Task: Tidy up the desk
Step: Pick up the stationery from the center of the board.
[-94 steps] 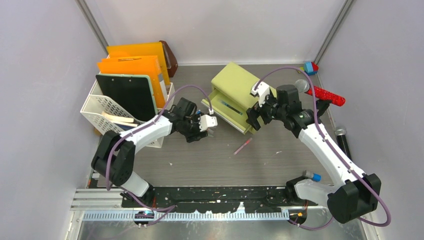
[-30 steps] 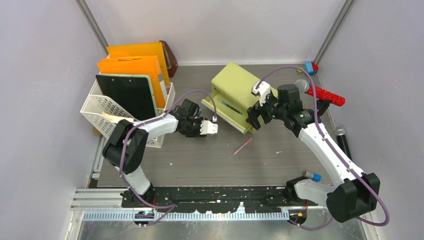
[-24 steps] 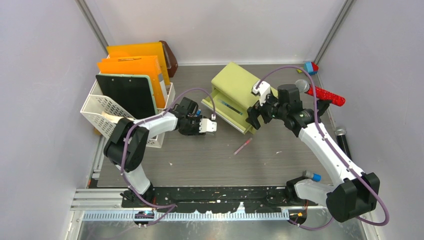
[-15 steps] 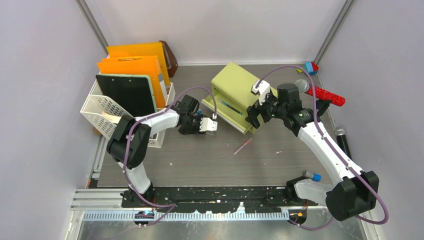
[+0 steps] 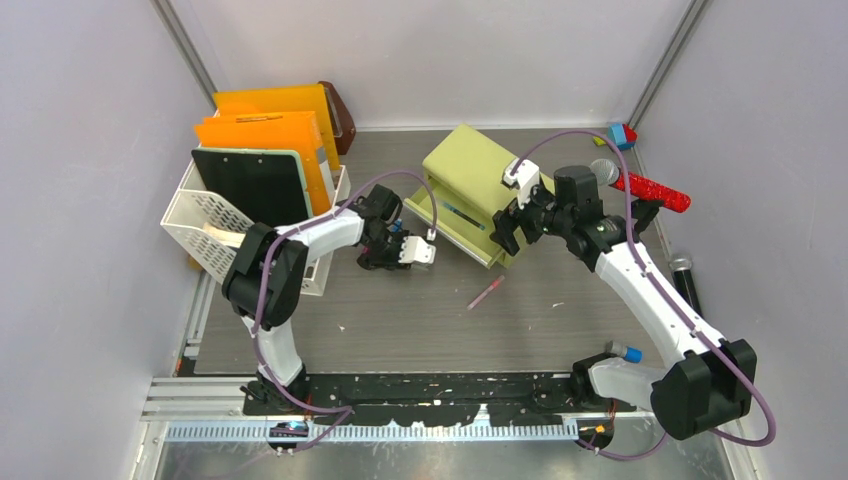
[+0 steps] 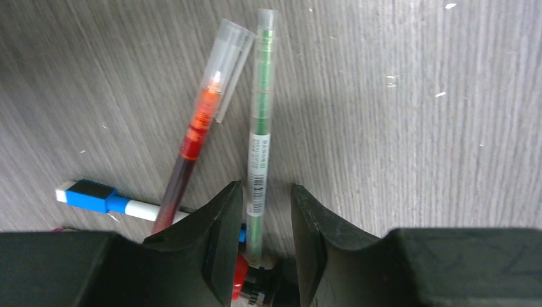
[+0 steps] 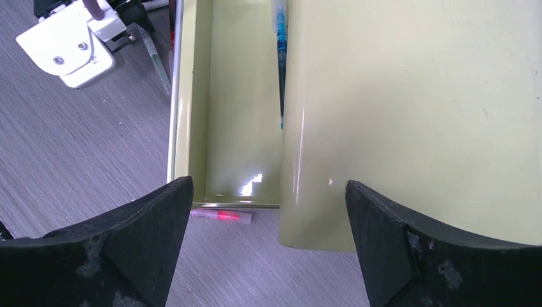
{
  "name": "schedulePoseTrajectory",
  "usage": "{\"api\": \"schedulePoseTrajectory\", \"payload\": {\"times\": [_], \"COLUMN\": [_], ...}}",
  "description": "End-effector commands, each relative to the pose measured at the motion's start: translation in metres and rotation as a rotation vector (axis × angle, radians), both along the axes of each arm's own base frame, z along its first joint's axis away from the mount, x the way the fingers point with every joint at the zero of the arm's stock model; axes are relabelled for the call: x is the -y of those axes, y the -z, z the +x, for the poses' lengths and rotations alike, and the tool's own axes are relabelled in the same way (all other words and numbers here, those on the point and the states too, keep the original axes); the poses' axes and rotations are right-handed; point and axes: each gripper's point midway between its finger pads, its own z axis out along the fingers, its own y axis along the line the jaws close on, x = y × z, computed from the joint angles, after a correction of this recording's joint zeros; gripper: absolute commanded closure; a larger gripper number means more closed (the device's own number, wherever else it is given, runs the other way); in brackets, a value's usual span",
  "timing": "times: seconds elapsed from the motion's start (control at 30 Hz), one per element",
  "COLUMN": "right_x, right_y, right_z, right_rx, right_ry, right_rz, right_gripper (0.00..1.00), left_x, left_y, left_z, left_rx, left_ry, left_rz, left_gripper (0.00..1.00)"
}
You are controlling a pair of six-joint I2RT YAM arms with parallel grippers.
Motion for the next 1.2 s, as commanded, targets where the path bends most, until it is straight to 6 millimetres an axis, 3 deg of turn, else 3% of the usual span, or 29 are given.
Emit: {"api": "schedulePoseTrajectory", "payload": {"times": [0.0, 0.27, 0.73, 0.97, 1.17], "right_x": [0.005, 0.006, 0.009, 0.009, 0.011], "right_y": [0.006, 0.007, 0.006, 0.006, 0.005], "right_z": [0.000, 0.002, 0.003, 0.003, 0.004], "right_rx": [-0.047, -0.048, -0.046, -0.050, -0.048], "right_ry": [0.027, 0.033, 0.047, 0.050, 0.057], "right_rz": [-0.009, -0.013, -0.008, -0.007, -0.005], "right_gripper": [0.05, 0.05, 0.05, 0.05, 0.05], "left_x": [-0.030, -0.040, -0.032, -0.008, 0.012], "left_y": [0.025, 0.033, 0.036, 0.012, -0.026], "left_z": [-0.049, -0.063, -0.079, -0.094, -0.111], "left_rx": [-0.205, -0.239, -0.211, -0.185, -0.179], "left_ry": [0.019, 0.024, 0.063, 0.082, 0.101], "left_rz": [0.122, 0.154, 0.183, 0.135, 0.096], "left_gripper": [0.64, 0.67, 0.82, 1.00, 1.00]}}
